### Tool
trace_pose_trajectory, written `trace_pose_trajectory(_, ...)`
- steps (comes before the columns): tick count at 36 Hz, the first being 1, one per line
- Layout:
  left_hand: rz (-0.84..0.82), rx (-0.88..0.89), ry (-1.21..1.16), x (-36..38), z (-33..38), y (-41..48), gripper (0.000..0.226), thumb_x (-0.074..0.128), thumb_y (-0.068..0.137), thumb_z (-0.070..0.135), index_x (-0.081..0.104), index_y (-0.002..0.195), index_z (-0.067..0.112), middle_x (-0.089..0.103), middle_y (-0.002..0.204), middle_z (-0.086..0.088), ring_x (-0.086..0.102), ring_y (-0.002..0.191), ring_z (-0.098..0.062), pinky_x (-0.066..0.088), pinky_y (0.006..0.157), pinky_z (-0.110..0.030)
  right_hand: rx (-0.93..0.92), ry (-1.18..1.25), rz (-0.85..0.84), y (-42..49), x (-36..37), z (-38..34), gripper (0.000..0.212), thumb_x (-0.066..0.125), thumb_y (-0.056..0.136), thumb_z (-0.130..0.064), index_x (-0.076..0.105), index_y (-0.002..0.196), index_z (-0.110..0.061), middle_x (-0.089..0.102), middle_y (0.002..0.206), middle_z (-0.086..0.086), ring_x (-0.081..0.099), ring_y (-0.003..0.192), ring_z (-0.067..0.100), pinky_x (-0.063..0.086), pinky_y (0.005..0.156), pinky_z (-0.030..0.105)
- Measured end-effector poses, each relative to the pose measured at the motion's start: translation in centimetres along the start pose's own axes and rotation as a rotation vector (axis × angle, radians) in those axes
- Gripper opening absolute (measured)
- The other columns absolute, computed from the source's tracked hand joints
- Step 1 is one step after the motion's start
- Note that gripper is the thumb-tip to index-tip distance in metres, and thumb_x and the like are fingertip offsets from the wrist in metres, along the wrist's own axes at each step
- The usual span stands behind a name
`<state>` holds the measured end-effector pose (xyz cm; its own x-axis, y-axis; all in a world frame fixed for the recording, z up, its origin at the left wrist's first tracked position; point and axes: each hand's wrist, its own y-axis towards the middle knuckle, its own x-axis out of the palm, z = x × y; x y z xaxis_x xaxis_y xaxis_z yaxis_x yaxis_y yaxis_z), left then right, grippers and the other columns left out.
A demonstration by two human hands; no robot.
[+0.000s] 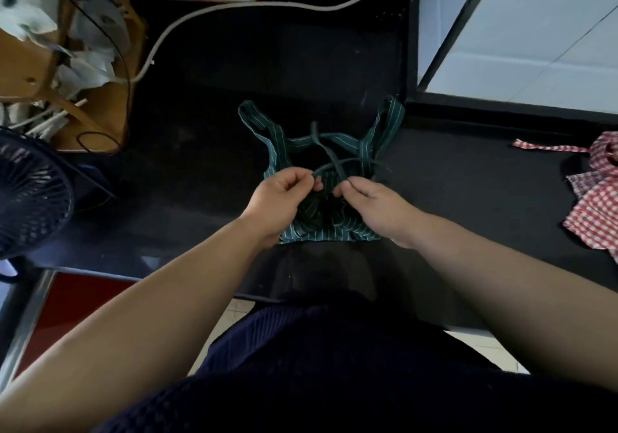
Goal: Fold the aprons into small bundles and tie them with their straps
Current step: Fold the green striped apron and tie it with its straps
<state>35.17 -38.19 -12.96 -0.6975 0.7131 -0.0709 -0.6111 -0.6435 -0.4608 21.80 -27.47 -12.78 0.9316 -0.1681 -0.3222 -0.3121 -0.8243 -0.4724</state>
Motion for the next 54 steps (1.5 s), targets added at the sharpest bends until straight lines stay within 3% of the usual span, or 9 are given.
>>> trace_pose_trajectory(7,-0.122,-0.057,0.112,0.5,0.4,-0.3,0.018,0.06,0.094,0.018,0.068,0.101,0.033,0.069,0.105,0.014,0.061,0.104,0.0,0.046,0.097,-0.019,-0.034,-0.25,-0.058,-0.2,0.8,-0.8,0.03,0.035,0.103,-0.028,0.052,0.081,-0.017,0.046,0.073,-0.001,0.043,0.067,0.011,0.033,0.059,0.019)
trace_pose_trajectory(11,-0.167,-0.074,0.031,0.2,0.6,-0.6,0.011,0.066,0.09,0.021,0.07,0.088,0.031,0.073,0.083,0.02,0.066,0.085,0.009,0.049,0.075,-0.008,0.05,-0.169,-0.092,-0.3,0.7,-1.4,0.031,0.037,0.103,-0.029,0.06,0.101,-0.009,0.06,0.097,0.01,0.055,0.087,0.025,0.043,0.08,0.034)
trace_pose_trajectory(21,-0.21,-0.124,0.002,-0.3,0.2,0.1,0.02,0.062,0.092,0.025,0.071,0.076,0.018,0.071,0.089,-0.002,0.065,0.09,-0.012,0.05,0.082,-0.022,0.13,0.069,-0.081,0.4,-0.5,-1.1,0.033,0.043,0.094,-0.055,0.063,0.082,-0.032,0.061,0.081,-0.012,0.051,0.079,0.002,0.036,0.081,0.022)
trace_pose_trajectory(29,-0.146,-0.145,-0.122,-0.2,0.4,0.2,0.021,0.063,0.091,0.018,0.068,0.071,0.013,0.074,0.086,0.005,0.067,0.095,-0.008,0.051,0.093,-0.026,0.107,-0.121,-0.054,0.7,-0.5,-1.1,0.047,0.062,0.09,-0.041,0.043,0.053,-0.018,0.034,0.041,-0.011,0.033,0.037,0.003,0.027,0.044,0.019)
trace_pose_trajectory(36,-0.13,-0.157,-0.161,-0.4,0.1,0.3,0.007,0.066,0.087,0.016,0.073,0.086,0.016,0.074,0.085,0.004,0.067,0.095,-0.011,0.05,0.093,-0.025,0.202,0.061,-0.109,1.1,-0.2,-2.3,0.019,0.049,0.097,-0.021,0.064,0.088,-0.027,0.061,0.097,-0.008,0.053,0.098,0.008,0.037,0.082,0.018)
trace_pose_trajectory(41,-0.126,-0.176,-0.172,-0.9,0.4,0.3,0.06,0.076,0.065,0.031,0.066,0.117,0.003,0.071,0.111,-0.009,0.062,0.114,-0.022,0.044,0.105,-0.037,0.226,0.473,-0.183,0.9,-0.5,-2.6,0.017,0.052,0.094,-0.025,0.062,0.107,-0.031,0.055,0.091,-0.01,0.046,0.086,0.009,0.036,0.077,0.024)
trace_pose_trajectory(44,-0.159,-0.158,-0.144,-0.8,0.4,-0.1,0.068,0.077,0.061,0.035,0.065,0.119,0.003,0.068,0.118,-0.01,0.06,0.118,-0.021,0.04,0.109,-0.039,0.217,0.518,-0.135,0.9,0.0,-2.2,0.013,0.061,0.091,-0.026,0.055,0.08,-0.026,0.06,0.083,-0.009,0.051,0.086,0.012,0.041,0.077,0.024)
trace_pose_trajectory(49,-0.083,-0.11,-0.192,-0.5,-0.1,-0.4,0.009,0.066,0.087,0.012,0.072,0.094,0.01,0.073,0.1,-0.007,0.068,0.1,-0.017,0.052,0.094,-0.03,0.149,0.627,-0.029,1.0,0.7,-1.2,0.036,0.061,0.091,-0.013,0.039,0.065,-0.022,0.058,0.071,-0.006,0.055,0.068,0.007,0.044,0.075,0.022)
trace_pose_trajectory(54,0.027,-0.096,-0.287,0.0,-0.8,-1.2,0.029,0.058,0.093,0.005,0.053,0.065,0.013,0.064,0.081,-0.006,0.063,0.08,-0.016,0.053,0.085,-0.033,0.072,0.49,0.171,0.5,1.5,0.1,0.047,0.064,0.09,-0.009,0.036,0.054,-0.023,0.04,0.057,-0.002,0.043,0.06,0.012,0.042,0.069,0.024)
